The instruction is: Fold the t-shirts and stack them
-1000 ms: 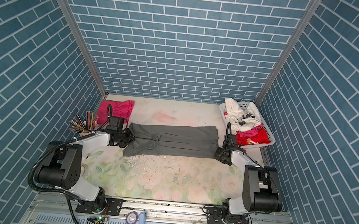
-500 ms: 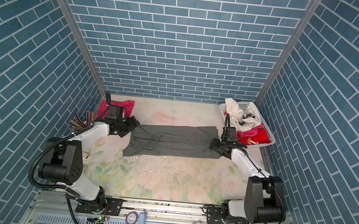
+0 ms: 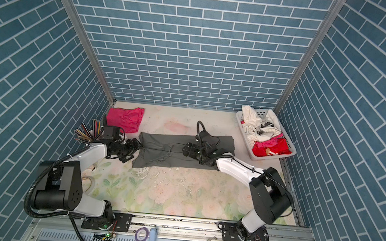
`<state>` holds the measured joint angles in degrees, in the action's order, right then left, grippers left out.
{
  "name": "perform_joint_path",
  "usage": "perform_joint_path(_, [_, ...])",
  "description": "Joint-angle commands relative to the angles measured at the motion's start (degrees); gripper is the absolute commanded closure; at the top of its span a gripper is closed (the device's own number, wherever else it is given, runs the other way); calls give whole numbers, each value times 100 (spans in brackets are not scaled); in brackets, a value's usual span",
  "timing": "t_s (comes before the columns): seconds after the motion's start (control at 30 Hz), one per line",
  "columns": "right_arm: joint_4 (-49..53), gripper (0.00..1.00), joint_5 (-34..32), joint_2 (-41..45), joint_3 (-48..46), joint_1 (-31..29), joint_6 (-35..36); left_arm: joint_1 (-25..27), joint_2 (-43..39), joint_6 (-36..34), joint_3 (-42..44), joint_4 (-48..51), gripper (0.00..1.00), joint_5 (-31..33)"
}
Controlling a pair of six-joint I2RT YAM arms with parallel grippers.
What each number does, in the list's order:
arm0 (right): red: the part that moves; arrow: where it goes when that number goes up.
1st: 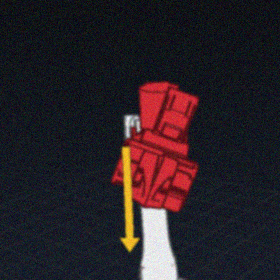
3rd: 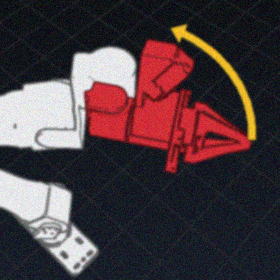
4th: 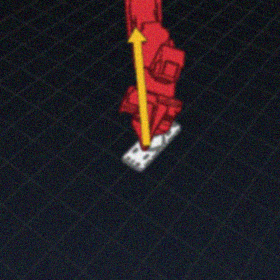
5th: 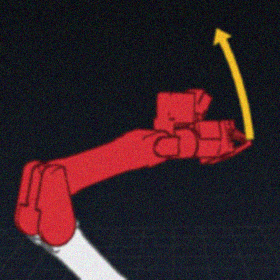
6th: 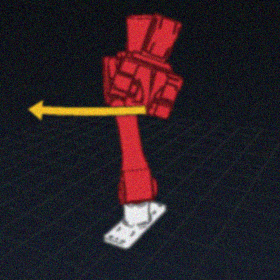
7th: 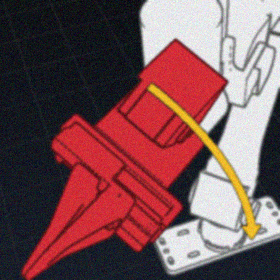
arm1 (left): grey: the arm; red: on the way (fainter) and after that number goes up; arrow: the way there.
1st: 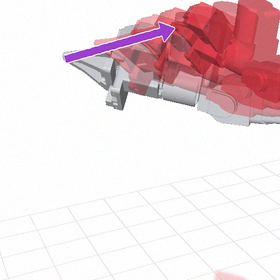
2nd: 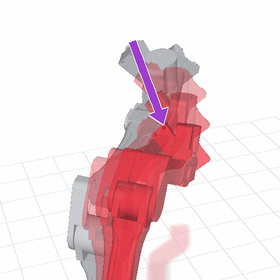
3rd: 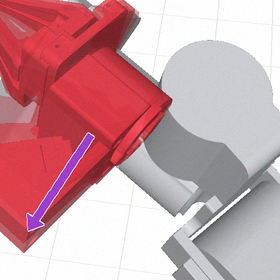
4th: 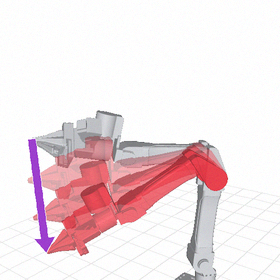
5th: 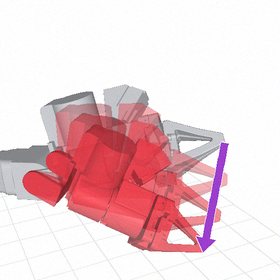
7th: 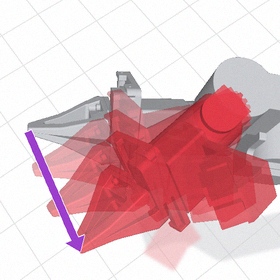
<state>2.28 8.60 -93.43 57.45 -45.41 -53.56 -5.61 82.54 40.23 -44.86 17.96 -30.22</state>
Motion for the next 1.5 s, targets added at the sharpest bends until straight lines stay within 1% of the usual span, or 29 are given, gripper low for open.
perform_joint_path(0.0, [-805,16,186,-519,255,-439,-1209,-231,-319,-63,-40,-88,14,-487])
perform_joint_path(0.07, [-945,16,255,-853,489,-693,-1489,-255,-409,-11,-27,-138,14,-592])
perform_joint_path(0.17, [-1131,16,300,-1171,680,-899,-1798,-276,-458,106,87,-316,14,-813])
perform_joint_path(0.27, [-1617,15,564,-1437,594,-918,-2191,-333,-426,178,254,-482,14,-957])
perform_joint_path(0.5, [-1956,15,813,-1777,706,-935,-2471,-427,-473,251,561,-710,14,-1184])
perform_joint_path(0.6, [-2257,15,969,-1955,704,-950,-2712,-441,-519,411,784,-920,13,-1304])
perform_joint_path(0.7, [-2365,15,1028,-2093,796,-961,-2798,-445,-572,721,1122,-1338,14,-1466])
perform_joint_path(0.83, [-2438,15,1091,-2242,933,-961,-2855,-440,-547,876,1389,-1592,14,-1489])
perform_joint_path(1.0, [-2791,15,1185,-2422,959,-952,-3075,-442,-454,1127,1639,-1959,14,-1535])
perform_joint_path(1.47, [-3559,15,1311,-2754,1090,-771,-3716,-535,-195,815,1797,-1796,14,-1206])
